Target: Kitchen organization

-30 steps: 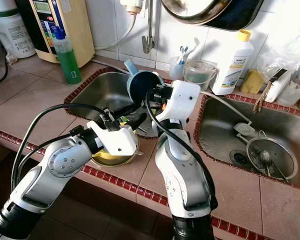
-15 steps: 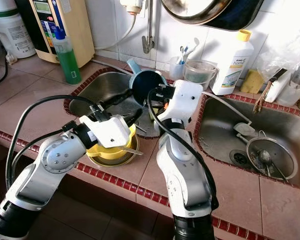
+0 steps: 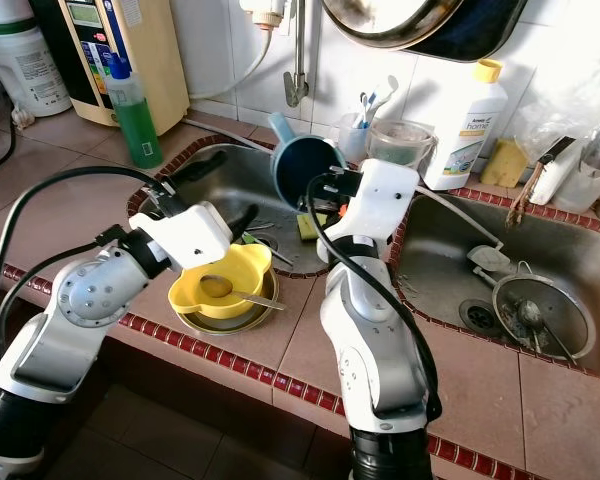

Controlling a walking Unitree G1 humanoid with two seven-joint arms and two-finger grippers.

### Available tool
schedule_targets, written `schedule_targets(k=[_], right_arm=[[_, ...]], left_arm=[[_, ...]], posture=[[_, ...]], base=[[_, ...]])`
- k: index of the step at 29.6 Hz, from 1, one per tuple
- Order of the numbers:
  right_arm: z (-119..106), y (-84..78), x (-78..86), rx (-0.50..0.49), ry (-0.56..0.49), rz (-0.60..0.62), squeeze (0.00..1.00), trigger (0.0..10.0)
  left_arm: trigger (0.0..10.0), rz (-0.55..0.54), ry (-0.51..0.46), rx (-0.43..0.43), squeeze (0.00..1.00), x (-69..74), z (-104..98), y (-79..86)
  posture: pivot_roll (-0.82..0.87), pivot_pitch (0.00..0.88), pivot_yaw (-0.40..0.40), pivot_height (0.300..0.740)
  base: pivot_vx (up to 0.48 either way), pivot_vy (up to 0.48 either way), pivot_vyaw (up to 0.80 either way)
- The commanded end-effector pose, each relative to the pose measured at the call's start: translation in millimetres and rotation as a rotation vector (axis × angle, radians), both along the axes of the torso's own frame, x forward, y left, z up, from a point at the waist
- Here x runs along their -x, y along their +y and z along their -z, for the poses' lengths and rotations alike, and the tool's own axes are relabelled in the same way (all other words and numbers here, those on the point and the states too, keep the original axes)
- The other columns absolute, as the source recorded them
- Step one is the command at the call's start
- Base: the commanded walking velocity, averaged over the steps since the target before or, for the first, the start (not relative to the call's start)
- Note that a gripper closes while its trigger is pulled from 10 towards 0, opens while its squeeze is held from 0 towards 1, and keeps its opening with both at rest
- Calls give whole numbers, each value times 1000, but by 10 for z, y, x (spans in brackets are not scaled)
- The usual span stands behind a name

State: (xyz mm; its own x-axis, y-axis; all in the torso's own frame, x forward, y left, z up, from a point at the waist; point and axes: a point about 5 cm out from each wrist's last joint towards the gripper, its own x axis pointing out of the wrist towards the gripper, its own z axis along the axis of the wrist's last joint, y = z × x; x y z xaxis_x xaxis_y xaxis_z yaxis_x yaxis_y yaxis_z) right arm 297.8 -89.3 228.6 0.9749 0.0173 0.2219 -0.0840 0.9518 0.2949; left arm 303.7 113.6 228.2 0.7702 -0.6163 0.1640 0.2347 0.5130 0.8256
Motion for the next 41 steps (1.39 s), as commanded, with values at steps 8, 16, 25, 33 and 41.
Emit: schedule_targets(k=[8, 16, 25, 33, 41], right_arm=[[55, -118, -21, 54, -38, 6, 0, 784], [156, -191, -39, 99, -42, -5, 0, 10000], [284, -345, -80, 177, -51, 6, 0, 10000], [415, -547, -170, 259, -22, 96, 0, 10000], [421, -665, -195, 327, -94, 188, 0, 10000]], left_arm=[[10000, -55, -6, 10, 1000, -95, -93, 154], [10000, -49, 37, 79, 0, -111, -139, 180], [10000, 36, 203, 310, 0, -51, -160, 96], [10000, 124, 355, 535, 0, 39, -113, -92], [10000, 124, 472, 666, 0, 48, 83, -181]], posture=[[-190, 42, -15, 740], [-190, 31, -17, 740], [-191, 29, -17, 740], [-190, 42, -15, 740], [-195, 52, -12, 740]], base=[[0, 0, 0], [0, 0, 0], [0, 0, 0], [0, 0, 0], [0, 0, 0]])
